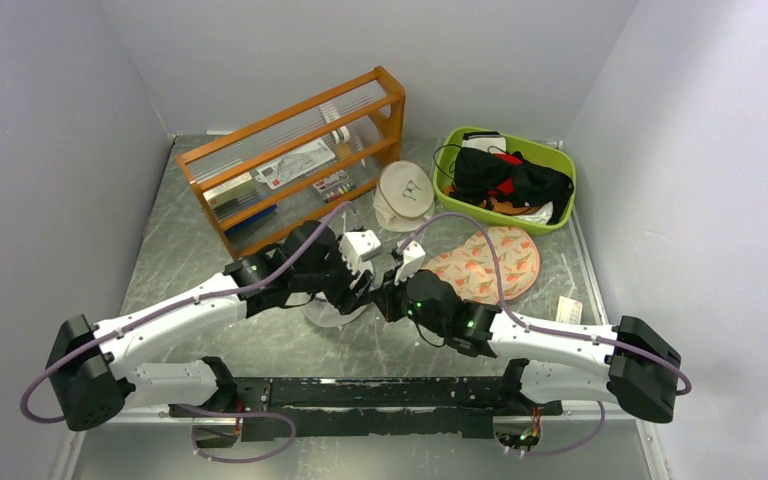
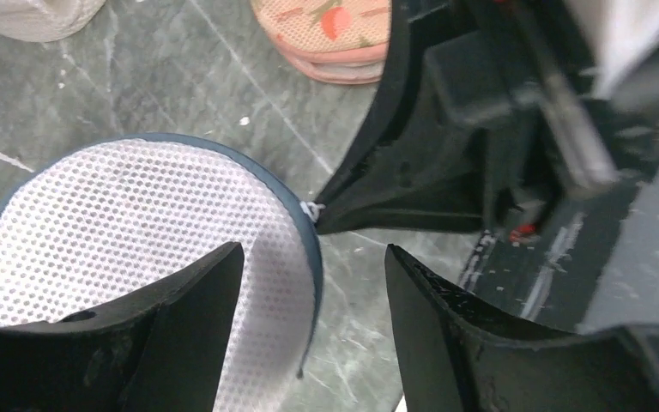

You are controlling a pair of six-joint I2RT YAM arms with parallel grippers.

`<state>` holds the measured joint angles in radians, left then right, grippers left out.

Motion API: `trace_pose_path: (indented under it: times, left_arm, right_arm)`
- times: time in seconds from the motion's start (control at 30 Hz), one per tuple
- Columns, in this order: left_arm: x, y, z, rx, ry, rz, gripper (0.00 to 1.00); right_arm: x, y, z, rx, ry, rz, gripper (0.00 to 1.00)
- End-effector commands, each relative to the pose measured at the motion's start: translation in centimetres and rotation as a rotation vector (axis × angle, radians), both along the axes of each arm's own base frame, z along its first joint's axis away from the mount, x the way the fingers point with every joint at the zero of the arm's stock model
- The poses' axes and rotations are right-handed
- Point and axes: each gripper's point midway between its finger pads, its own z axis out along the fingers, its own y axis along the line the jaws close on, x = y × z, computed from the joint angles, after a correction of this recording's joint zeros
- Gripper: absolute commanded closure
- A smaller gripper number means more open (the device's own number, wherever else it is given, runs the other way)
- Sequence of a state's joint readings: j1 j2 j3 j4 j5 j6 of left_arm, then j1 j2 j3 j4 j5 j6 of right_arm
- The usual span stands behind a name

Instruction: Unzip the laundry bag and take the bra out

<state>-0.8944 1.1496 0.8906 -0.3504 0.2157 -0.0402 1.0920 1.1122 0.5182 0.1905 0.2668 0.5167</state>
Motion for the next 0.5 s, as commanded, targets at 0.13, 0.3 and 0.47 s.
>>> trace_pose_path:
  times: [0.13,0.3,0.47]
  left_arm:
    - [2.8,0.7,-2.7,0.149,-0.124,0.065,0.41]
    - [3.1,1.8,-3.7,0.219,-0.120,0.093,0.57]
    - [2.9,1.8,-3.5,0.210,-0.117,0.088,0.71]
  right_arm:
    - [-0.2,0.6,2.1,0.087,-0.010,0.016,1.00]
    - [-0.3,0.5,1.2,0.094,0.000,0.012,1.00]
    - [0.3,0.3,0.4,0.044,0.007,-0.016,1.00]
